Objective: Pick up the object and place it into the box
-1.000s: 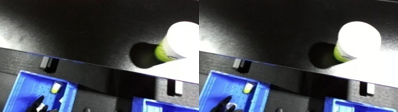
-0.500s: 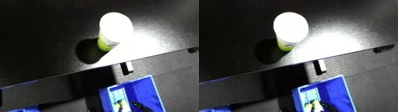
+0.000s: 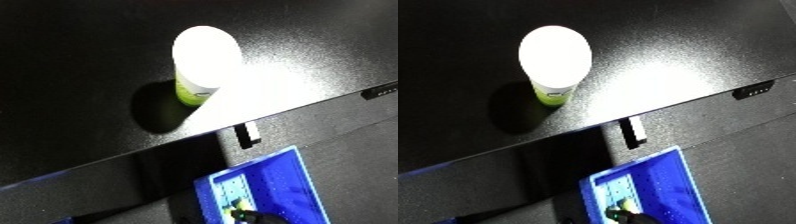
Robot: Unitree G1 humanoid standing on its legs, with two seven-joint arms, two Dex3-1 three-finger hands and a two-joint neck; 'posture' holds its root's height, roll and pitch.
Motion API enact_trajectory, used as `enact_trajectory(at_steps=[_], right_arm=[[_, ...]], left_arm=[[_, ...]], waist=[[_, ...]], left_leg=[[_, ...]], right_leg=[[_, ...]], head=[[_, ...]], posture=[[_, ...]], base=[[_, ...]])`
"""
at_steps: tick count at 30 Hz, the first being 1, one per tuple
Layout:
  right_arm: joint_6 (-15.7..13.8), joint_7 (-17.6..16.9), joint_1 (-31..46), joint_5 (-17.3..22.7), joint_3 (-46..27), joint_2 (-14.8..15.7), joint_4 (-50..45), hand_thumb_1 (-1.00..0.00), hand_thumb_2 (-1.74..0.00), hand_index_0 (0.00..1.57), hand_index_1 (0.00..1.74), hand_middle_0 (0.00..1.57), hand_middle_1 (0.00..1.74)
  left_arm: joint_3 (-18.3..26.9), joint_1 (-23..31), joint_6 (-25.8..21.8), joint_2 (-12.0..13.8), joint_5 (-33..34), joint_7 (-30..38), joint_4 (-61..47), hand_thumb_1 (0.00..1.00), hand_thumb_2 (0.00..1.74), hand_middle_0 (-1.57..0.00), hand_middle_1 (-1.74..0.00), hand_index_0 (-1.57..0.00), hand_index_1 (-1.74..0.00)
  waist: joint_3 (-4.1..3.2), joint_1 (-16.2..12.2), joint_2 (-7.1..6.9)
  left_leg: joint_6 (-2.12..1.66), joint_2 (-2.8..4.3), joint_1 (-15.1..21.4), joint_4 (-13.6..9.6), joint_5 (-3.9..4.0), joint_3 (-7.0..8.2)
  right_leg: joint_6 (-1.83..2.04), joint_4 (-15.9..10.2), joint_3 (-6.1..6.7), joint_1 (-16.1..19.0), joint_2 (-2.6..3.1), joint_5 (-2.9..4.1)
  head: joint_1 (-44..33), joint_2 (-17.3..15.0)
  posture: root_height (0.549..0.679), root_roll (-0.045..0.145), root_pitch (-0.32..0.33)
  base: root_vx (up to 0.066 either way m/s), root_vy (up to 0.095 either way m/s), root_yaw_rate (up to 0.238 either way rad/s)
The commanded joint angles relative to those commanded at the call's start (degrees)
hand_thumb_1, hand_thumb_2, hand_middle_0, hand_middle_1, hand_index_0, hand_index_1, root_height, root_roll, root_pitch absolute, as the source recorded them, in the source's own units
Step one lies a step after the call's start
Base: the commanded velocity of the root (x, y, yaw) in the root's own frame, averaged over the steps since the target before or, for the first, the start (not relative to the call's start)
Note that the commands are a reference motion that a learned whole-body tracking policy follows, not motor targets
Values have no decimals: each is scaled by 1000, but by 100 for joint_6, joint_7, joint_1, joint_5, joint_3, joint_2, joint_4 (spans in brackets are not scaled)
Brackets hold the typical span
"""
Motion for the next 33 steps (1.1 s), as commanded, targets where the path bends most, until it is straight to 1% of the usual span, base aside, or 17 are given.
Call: enact_trajectory(at_steps=[2, 4, 8, 10, 12, 13, 15, 18, 22, 25, 27, 30, 33], right_arm=[[291, 505, 114, 28, 81, -155, -372, 0, 0, 0, 0, 0, 0], [586, 882, 251, 104, 135, -320, -916, 0, 0, 0, 0, 0, 0], [1071, 1358, 520, 374, 140, -611, -2207, 0, 0, 0, 0, 0, 0], [1203, 1686, 637, 632, 103, -766, -2876, 0, 0, 0, 0, 0, 0], [1189, 1958, 719, 971, 34, -890, -3491, 0, 0, 0, 0, 0, 0], [1131, 2060, 739, 1165, -21, -926, -3773, 0, 0, 0, 0, 0, 0], [966, 2162, 733, 1582, -167, -948, -4323, 0, 0, 0, 0, 0, 0], [601, 2136, 652, 2260, -447, -884, -5081, 0, 0, 0, 0, 0, 0], [-156, 1738, 358, 3102, -903, -732, -5762, 0, 0, 0, 0, 0, 0], [-700, 1518, 102, 3557, -1320, -621, -6106, 0, 0, 0, 0, 0, 0], [-968, 1344, -59, 3722, -1594, -526, -6255, 0, 0, 0, 0, 0, 0], [-1407, 852, -316, 3790, -2011, -408, -6339, 0, 0, 0, 0, 0, 0], [-1992, 216, -494, 3508, -2436, -368, -6213, 0, 0, 0, 0, 0, 0]], left_arm=[[16, 20, -24, 65, -12, -29, 21, 0, 0, 0, 0, 0, 0], [32, 49, -52, 129, -31, -40, 34, 0, 0, 0, 0, 0, 0], [63, 111, -85, 229, -71, -9, 78, 0, 0, 0, 0, 0, 0], [77, 151, -111, 273, -117, -12, 144, 0, 0, 0, 0, 0, 0], [90, 188, -148, 307, -169, -49, 232, 0, 0, 0, 0, 0, 0], [96, 202, -171, 315, -191, -73, 282, 0, 0, 0, 0, 0, 0], [106, 224, -215, 304, -221, -111, 372, 0, 0, 0, 0, 0, 0], [123, 251, -273, 246, -234, -150, 477, 0, 0, 0, 0, 0, 0], [161, 281, -313, 124, -160, -150, 539, 0, 0, 0, 0, 0, 0], [217, 318, -306, 45, -88, -147, 525, 0, 0, 0, 0, 0, 0], [261, 331, -282, 12, -56, -154, 504, 0, 0, 0, 0, 0, 0], [330, 366, -246, -36, 8, -155, 463, 0, 0, 0, 0, 0, 0], [384, 418, -207, -76, 64, -148, 419, 0, 0, 0, 0, 0, 0]], waist=[[0, -14, -53], [0, -39, -115], [0, -112, -223], [0, -155, -265], [0, -193, -294], [0, -212, -304], [-5, -248, -315], [-27, -297, -313], [-68, -355, -284], [-93, -390, -246], [-102, -398, -217], [-115, -407, -177], [-117, -423, -144]], left_leg=[[-11, 14, -1, -11, 10, -7], [-29, 31, -4, -14, 21, -12], [-70, 76, -5, -33, 52, 2], [-96, 105, 15, -54, 64, 19], [-122, 135, 40, -72, 73, 37], [-136, 150, 52, -78, 75, 46], [-157, 176, 65, -84, 73, 63], [-181, 205, 72, -83, 56, 87], [-197, 225, 80, -74, 18, 116], [-199, 226, 89, -46, -20, 128], [-194, 224, 92, -12, -51, 132], [-183, 215, 92, 38, -90, 138], [-181, 209, 100, 61, -108, 150]], right_leg=[[3, -16, -16, 11, -10, 1], [9, -23, -30, 19, -21, 2], [21, -37, -40, 21, -25, 10], [26, -50, -44, 34, -22, 8], [33, -62, -41, 55, -15, 3], [39, -69, -37, 66, -11, 2], [51, -81, -28, 81, -3, -2], [72, -98, -12, 93, 6, -5], [92, -115, 5, 106, 11, -10], [100, -113, 19, 125, 15, -20], [102, -99, 26, 137, 10, -28], [97, -70, 26, 143, -5, -35], [94, -58, 24, 144, -12, -28]], head=[[-102, -66], [-239, -129], [-459, -197], [-565, -254], [-651, -301], [-675, -315], [-725, -351], [-755, -361], [-756, -387], [-726, -403], [-683, -387], [-658, -363], [-687, -308]], posture=[[620, 29, 31], [620, 28, 31], [620, 27, 32], [620, 27, 31], [621, 27, 30], [621, 27, 29], [621, 27, 29], [622, 29, 30], [622, 31, 31], [623, 32, 30], [623, 34, 27], [622, 36, 24], [622, 37, 22]], base=[[-6, -24, -55], [3, -26, -62], [3, -17, -70], [9, -1, -86], [18, 5, -77], [21, 8, -62], [16, 12, -50], [9, 21, -35], [4, 22, -13], [13, 30, -20], [20, 31, -7], [14, 22, 11], [8, 20, 1]])
